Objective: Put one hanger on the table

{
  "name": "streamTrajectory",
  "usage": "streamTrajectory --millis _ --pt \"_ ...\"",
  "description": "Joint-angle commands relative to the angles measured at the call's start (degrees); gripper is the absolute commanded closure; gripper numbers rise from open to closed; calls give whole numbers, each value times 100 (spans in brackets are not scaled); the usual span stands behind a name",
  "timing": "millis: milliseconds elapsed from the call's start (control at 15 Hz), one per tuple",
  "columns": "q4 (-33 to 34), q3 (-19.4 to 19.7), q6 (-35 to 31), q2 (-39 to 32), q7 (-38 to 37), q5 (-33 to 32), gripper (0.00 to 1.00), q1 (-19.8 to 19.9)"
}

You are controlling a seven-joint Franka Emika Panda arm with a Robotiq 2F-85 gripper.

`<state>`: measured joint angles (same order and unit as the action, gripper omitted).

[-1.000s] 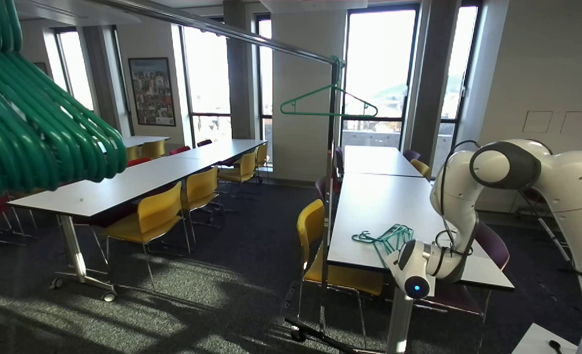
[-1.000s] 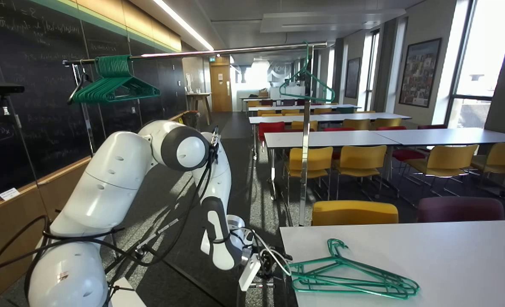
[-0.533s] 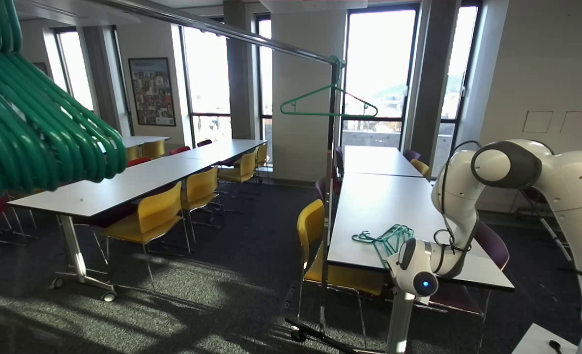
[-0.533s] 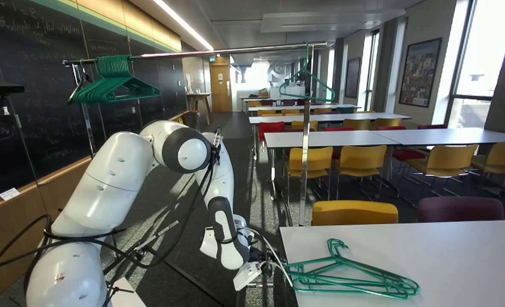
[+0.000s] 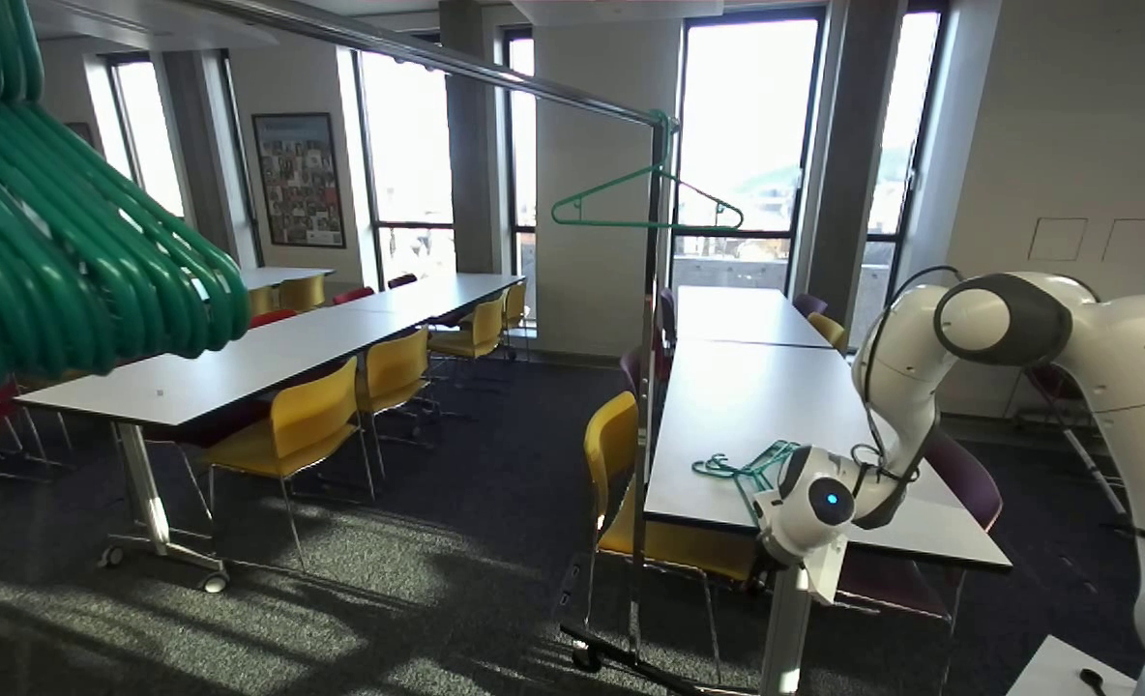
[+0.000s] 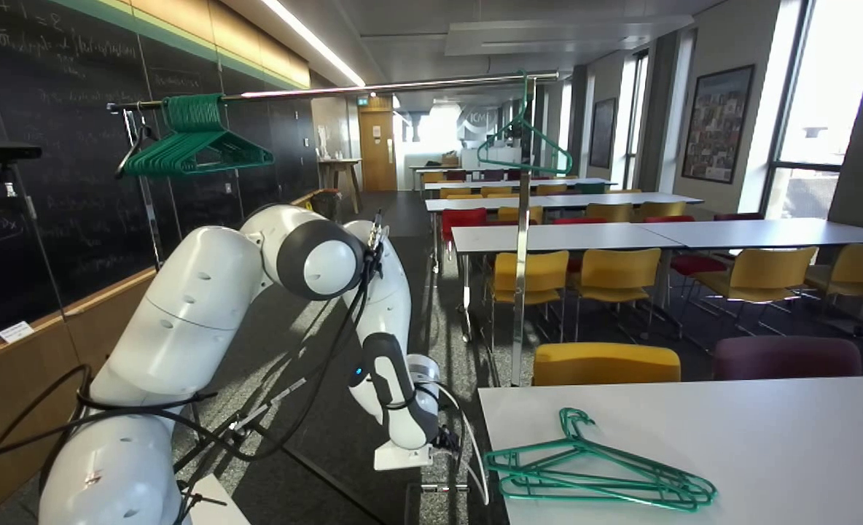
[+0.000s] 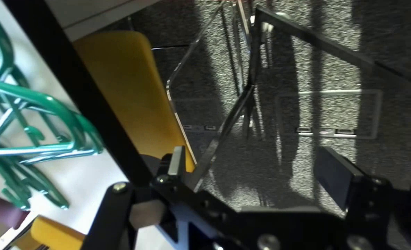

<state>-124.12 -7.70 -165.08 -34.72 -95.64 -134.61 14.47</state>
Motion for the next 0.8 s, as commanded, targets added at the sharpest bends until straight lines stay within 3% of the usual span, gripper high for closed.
streamTrajectory --millis 0,133,200,533,667,733 --pt "54 215 -965 -62 1307 1362 0 24" --pt "-109 384 -1096 -105 2144 2328 0 -60" --pt "-124 653 -1232 -125 2257 2571 0 -323" --pt "-340 746 -1213 -251 3501 3897 0 -494" --pt "-303 648 -1128 -234 3712 3962 0 -534" --pt "-86 600 -1134 -164 3412 3385 0 -580"
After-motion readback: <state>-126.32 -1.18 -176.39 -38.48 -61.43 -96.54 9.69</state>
